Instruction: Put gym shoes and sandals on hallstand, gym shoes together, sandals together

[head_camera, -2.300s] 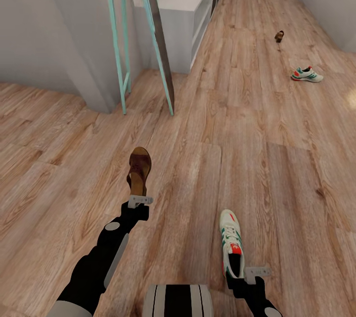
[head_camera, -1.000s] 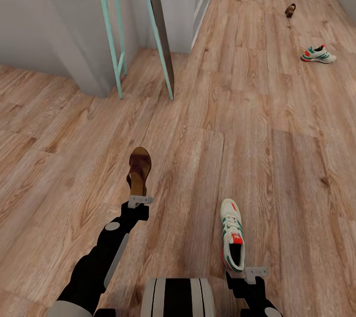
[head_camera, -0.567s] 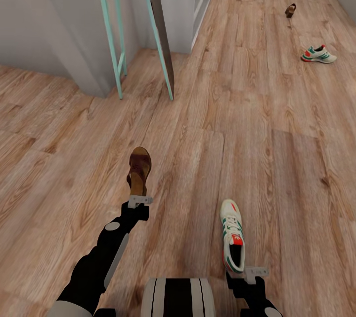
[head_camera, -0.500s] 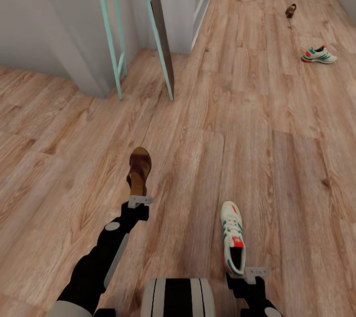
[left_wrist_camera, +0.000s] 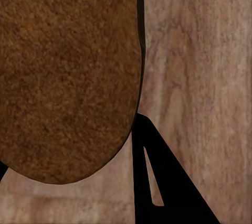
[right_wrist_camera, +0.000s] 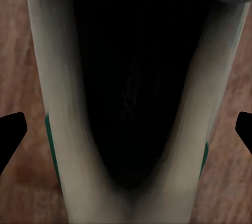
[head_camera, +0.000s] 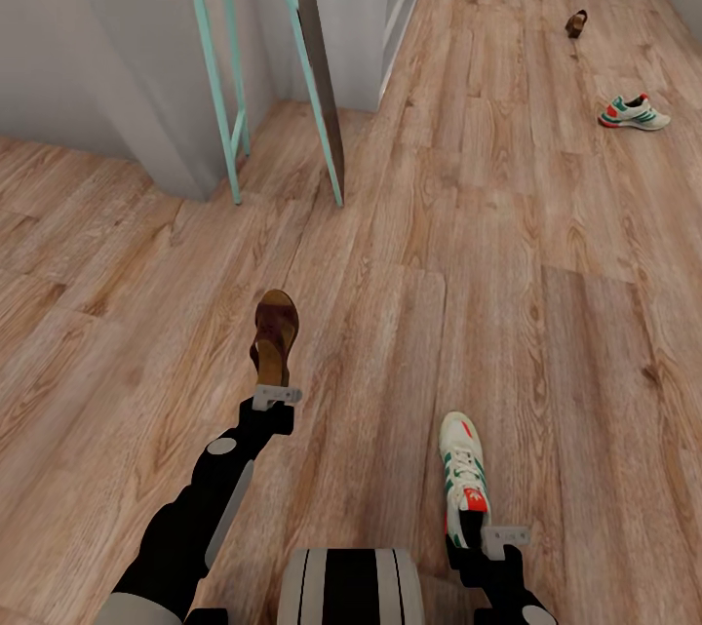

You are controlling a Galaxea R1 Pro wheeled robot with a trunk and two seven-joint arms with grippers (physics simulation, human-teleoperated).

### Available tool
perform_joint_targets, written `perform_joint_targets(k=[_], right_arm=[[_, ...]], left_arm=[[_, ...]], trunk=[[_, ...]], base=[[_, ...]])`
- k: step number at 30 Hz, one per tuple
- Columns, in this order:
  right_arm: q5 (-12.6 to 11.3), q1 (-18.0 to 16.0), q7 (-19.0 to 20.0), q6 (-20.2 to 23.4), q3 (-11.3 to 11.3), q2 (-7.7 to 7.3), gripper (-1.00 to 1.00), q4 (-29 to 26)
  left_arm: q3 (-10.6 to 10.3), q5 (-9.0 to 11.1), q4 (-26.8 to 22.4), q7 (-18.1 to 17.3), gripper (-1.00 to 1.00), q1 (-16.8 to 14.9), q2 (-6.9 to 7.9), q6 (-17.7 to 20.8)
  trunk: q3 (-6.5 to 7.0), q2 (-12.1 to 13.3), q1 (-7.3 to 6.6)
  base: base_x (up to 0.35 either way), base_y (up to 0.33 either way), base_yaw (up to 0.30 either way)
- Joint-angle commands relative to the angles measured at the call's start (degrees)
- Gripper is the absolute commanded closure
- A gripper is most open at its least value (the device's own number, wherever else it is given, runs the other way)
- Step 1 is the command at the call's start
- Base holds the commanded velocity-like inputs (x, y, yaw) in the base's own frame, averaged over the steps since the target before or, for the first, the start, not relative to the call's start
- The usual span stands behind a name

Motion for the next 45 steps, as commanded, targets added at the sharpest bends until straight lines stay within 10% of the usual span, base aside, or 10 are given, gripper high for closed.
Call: perform_joint_targets(k=[1,9,10,45], right_arm=[[0.00,0.01,-0.03,0.19,0.01,-0.01,-1.00,-0.08],[-0.02,0.02,-0.03,0.19,0.01,-0.01,-1.00,-0.03],[-0.02,0.02,-0.03,0.19,0.01,-0.01,1.00,-0.02],[-0.11,0.02,-0.02,0.19,-0.17,-0.02,1.00,-0.02]], left_arm=[[0.00,0.04,-0.08,-0.01,1.00,-0.01,-0.01,0.31],[-0.02,0.04,-0.10,-0.01,1.00,-0.01,0.00,0.31],[-0.02,0.04,-0.10,-0.01,1.00,-0.01,0.00,0.31],[-0.02,0.04,-0.11,0.03,1.00,-0.01,0.00,0.31]], trunk=[[-0.03,-0.01,-0.01],[-0.03,-0.01,-0.01],[-0.03,-0.01,-0.01],[-0.03,-0.01,-0.01]], base=[[0.007,0.001,0.000],[0.002,0.000,0.000],[0.000,0.000,0.000],[0.000,0.000,0.000]])
